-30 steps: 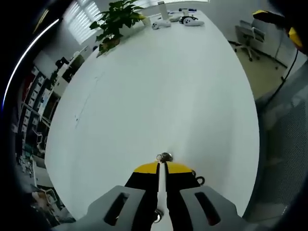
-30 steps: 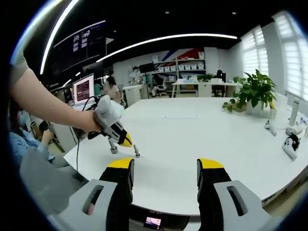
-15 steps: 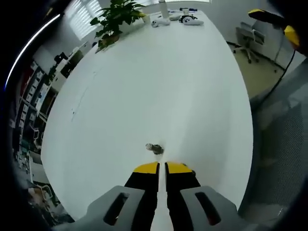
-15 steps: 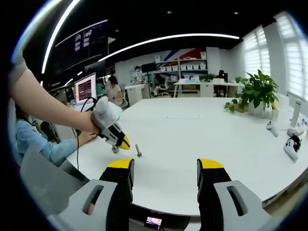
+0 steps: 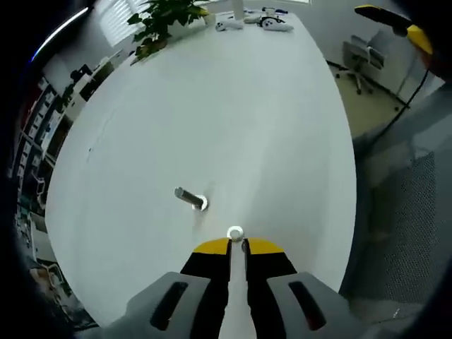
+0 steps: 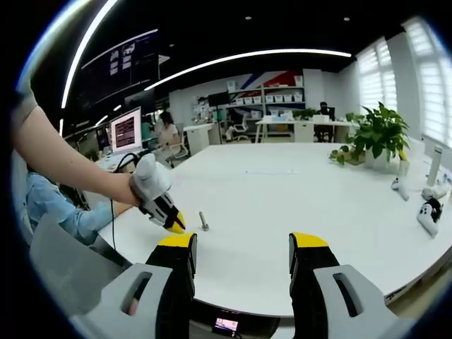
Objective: Place the washer onto the threaded stud by aligning its center hole with the stud, sliding it down to the base, and recovering from edge contact or off-axis alignment until the washer reaches the visible bottom stop.
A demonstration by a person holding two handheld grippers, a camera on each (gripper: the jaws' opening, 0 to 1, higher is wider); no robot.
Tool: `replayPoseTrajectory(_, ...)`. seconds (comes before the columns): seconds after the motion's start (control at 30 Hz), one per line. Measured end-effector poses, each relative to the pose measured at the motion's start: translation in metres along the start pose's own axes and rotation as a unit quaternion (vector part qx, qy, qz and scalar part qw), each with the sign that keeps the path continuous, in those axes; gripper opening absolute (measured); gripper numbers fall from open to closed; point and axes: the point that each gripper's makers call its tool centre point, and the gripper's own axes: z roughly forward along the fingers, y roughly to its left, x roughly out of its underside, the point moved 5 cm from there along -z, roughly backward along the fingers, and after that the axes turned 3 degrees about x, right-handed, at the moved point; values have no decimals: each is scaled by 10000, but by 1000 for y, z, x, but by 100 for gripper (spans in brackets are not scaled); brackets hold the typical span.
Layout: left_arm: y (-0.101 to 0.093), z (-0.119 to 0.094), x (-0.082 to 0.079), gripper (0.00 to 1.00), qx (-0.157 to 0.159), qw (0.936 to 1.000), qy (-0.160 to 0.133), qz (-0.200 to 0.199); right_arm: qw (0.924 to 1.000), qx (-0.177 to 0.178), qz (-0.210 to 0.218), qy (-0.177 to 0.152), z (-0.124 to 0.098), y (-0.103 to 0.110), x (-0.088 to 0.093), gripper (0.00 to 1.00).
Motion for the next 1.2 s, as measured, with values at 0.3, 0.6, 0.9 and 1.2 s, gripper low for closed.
replayPoseTrajectory(0.3, -13, 9, 10, 5, 246, 9994, 215, -57, 10000, -8, 30, -17, 0, 0, 0, 55)
replayPoseTrajectory(0.6, -17, 21, 11, 5, 371, 9985, 393, -53, 10000, -5, 65, -18, 0, -1, 0, 55)
replayPoseTrajectory(0.9, -16, 25, 14, 5, 407, 9974, 601, -12, 10000, 4, 80, -11, 0, -2, 0, 55)
replayPoseTrajectory(1.2, -16, 25, 12, 5, 372, 9969, 694, -85, 10000, -10, 64, -5, 0, -1, 0, 55)
